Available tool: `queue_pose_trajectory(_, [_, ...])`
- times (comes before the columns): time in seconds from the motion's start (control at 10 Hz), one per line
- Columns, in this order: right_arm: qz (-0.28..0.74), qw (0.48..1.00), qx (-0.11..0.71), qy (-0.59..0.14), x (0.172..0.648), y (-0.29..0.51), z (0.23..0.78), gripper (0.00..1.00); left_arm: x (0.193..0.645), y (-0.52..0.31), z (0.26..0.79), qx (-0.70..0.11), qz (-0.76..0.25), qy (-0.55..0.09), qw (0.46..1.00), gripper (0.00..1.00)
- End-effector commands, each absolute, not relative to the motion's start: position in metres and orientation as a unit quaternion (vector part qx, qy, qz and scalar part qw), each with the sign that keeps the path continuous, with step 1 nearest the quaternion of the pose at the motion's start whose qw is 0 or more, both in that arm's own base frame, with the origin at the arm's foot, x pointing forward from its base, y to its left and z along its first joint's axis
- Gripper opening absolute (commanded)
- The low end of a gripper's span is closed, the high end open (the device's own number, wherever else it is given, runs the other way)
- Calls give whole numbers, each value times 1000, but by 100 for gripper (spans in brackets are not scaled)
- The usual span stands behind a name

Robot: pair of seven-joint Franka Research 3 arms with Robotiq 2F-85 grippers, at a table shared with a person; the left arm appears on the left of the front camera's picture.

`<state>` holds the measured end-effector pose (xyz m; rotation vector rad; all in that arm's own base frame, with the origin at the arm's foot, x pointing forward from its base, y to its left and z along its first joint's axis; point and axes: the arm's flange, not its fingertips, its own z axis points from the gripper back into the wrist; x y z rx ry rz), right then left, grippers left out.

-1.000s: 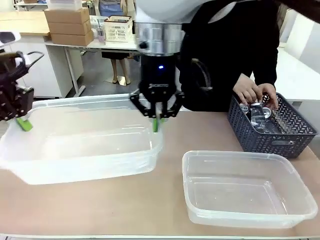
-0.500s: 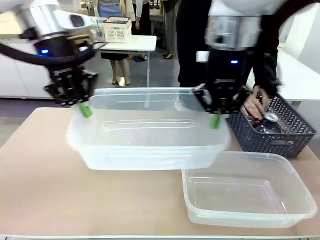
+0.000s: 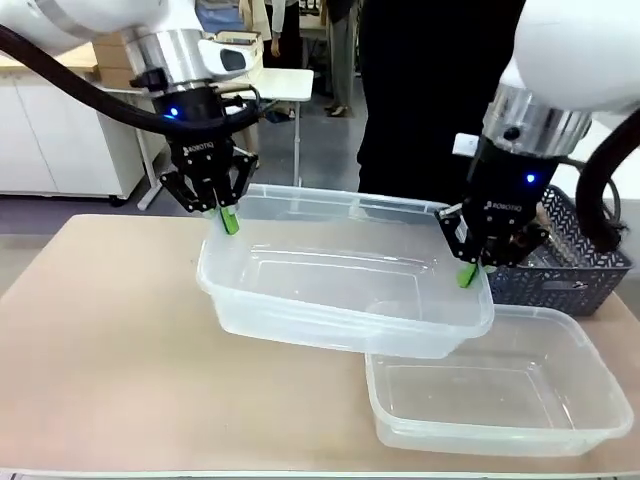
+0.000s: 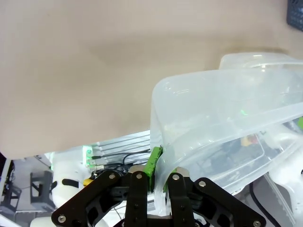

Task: Sort the waste into each basket.
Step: Pick up the Organizing box on the left side of the table and lift it, then offer the picked Organizing box to the human.

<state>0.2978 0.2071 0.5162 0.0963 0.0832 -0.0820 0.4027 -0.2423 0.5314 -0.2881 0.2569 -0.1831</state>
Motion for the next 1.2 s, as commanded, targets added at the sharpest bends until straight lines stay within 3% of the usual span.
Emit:
queue_pose_trajectory(0.0, [-29, 998, 34, 55, 298, 211, 525, 5, 399, -240, 538, -149, -89, 126, 977, 6])
queue_pose_trajectory(1.1, [-29, 998, 34, 55, 298, 211, 525, 5, 399, -240, 538, -149, -89, 126, 977, 6])
